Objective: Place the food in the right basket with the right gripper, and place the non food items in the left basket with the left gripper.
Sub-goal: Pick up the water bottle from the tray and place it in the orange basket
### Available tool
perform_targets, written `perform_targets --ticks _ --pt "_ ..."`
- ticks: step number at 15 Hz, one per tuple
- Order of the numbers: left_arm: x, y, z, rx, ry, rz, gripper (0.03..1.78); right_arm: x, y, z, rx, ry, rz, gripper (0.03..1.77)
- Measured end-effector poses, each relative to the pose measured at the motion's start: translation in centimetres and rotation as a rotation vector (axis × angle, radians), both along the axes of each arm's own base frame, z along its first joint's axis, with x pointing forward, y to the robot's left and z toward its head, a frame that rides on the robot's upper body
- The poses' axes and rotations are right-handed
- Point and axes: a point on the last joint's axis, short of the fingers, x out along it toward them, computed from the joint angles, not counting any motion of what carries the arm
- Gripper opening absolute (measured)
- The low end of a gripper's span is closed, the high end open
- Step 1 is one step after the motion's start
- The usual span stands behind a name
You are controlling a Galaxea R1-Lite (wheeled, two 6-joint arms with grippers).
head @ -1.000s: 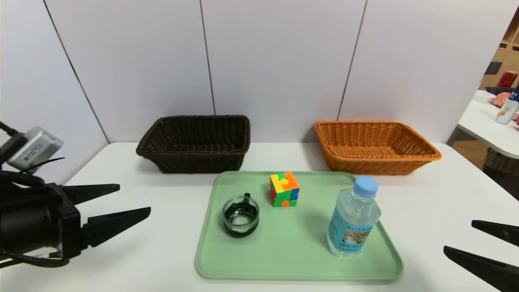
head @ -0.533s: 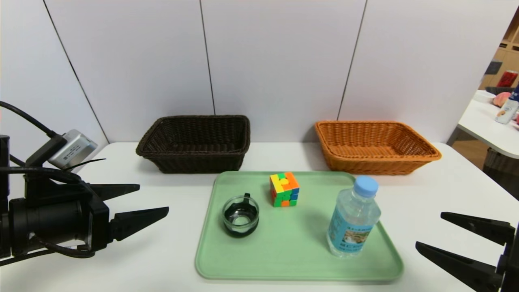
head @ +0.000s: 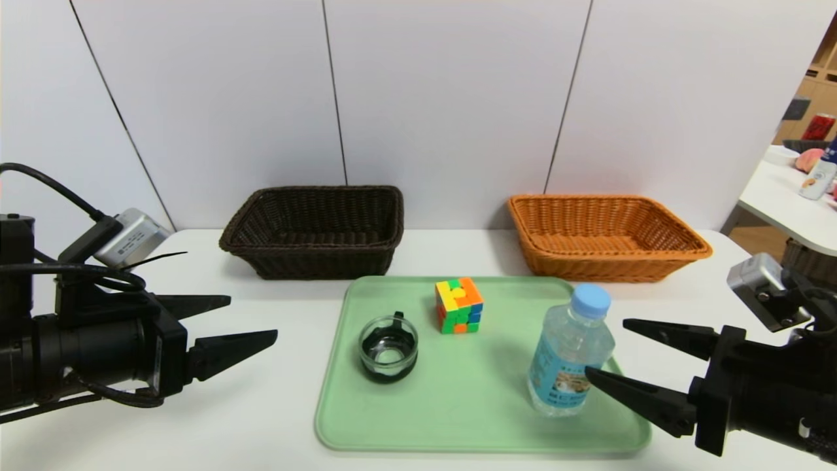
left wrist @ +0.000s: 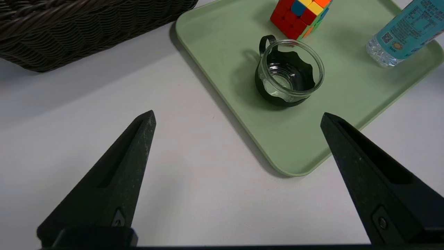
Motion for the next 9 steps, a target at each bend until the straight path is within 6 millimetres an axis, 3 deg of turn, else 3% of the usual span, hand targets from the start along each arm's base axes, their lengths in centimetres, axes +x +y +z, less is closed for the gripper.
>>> perform_targets --ticks 9 --pt "0.0 0.0 -0.1 0.002 0.003 -0.003 1.69 1.5 1.3 -1.4 -0.027 -0.044 -0.003 1.7"
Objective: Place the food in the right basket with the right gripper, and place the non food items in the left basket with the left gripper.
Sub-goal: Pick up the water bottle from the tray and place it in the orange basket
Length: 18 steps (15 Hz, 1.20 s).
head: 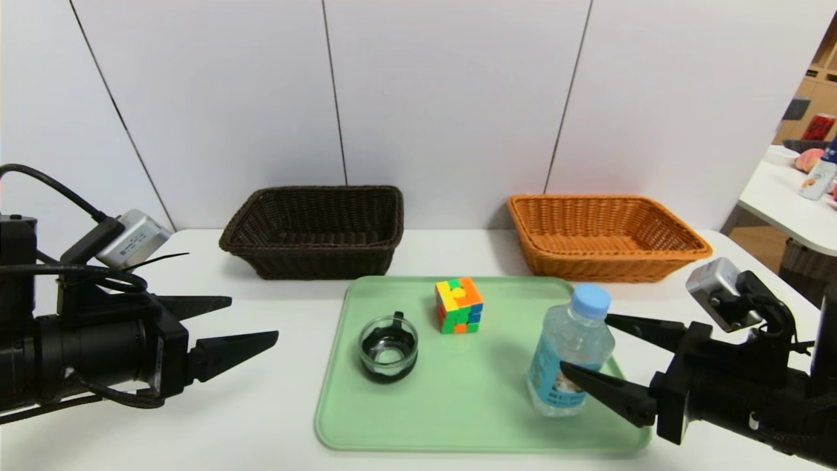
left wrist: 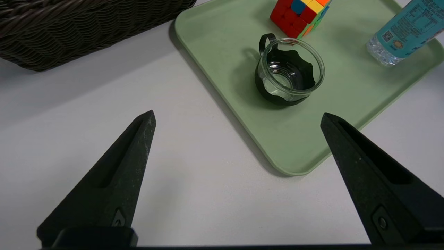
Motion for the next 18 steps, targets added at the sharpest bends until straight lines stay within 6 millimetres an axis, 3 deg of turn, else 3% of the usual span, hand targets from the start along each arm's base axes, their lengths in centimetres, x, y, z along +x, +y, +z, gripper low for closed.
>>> perform_targets --ticks 9,18 --pt "0.0 0.0 -0.1 0.002 0.001 -0.001 1.69 1.4 2.8 -2.1 -0.055 -0.094 -0.068 1.7" --pt "0.1 0.0 -0.3 0.013 0.004 -0.007 1.69 1.7 2.9 -2.0 -0.047 -0.11 -0.104 1.7"
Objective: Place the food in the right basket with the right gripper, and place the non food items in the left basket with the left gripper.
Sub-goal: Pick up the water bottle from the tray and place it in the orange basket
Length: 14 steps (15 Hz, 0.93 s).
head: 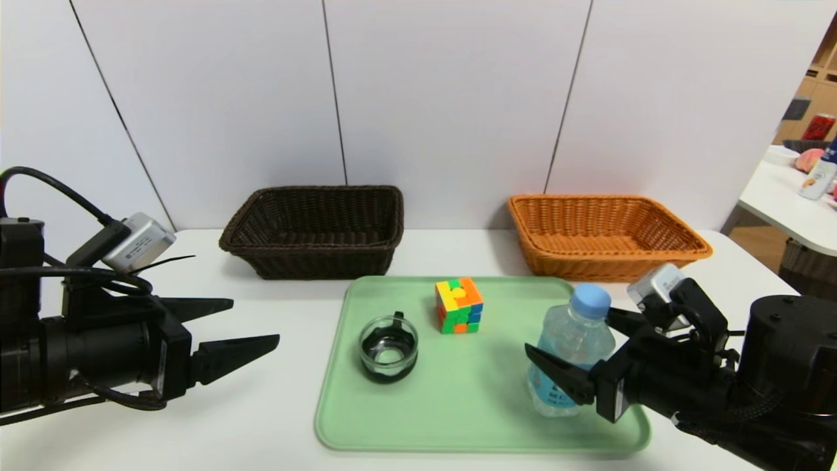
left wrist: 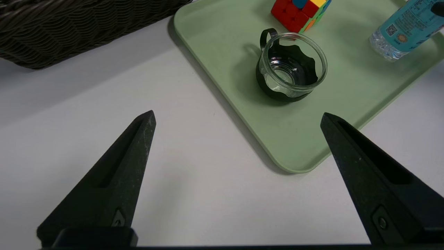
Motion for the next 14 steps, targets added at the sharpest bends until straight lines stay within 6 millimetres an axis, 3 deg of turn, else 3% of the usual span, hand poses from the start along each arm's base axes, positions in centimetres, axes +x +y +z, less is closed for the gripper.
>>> perform_targets --ticks 6,8,10,14 --pt "0.0 -0.02 -0.05 0.001 0.002 -0.001 1.69 0.03 -0.04 0.15 0.02 -0.024 -0.003 1.69" --pt "0.0 -0.02 -0.06 0.001 0.002 -0.001 1.69 -0.03 -0.07 0.04 0.017 -0.021 -0.002 1.32" --pt "0.0 -0.02 -0.05 0.001 0.002 -0.001 1.69 -0.08 -0.11 -0.01 0.015 -0.02 -0.003 1.05" --pt "0.0 -0.03 0.0 0.001 -0.001 -0.002 1.69 -0.09 -0.1 -0.06 0.014 -0.017 -0.002 0.85"
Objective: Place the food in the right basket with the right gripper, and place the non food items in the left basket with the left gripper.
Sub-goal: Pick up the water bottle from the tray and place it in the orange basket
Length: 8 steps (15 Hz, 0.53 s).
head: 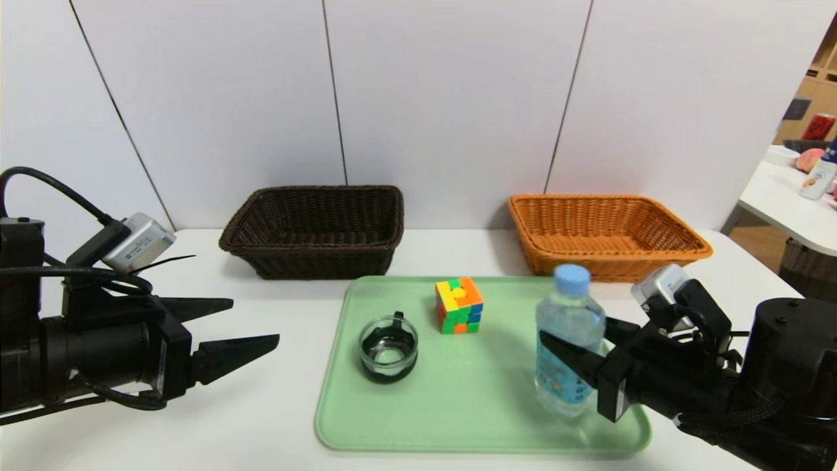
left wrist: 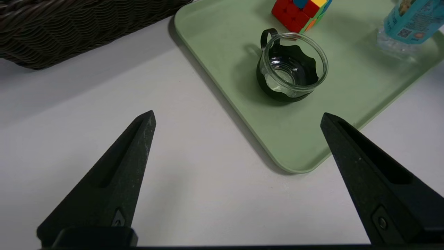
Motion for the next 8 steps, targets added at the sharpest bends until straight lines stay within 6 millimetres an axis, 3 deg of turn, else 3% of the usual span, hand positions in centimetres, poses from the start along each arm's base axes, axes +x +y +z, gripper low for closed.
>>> perform_targets --ticks 8 --pt "-0.01 0.0 0.09 0.002 -0.006 -0.001 1.69 0.07 0.03 0.35 0.014 -0.021 -0.001 0.82"
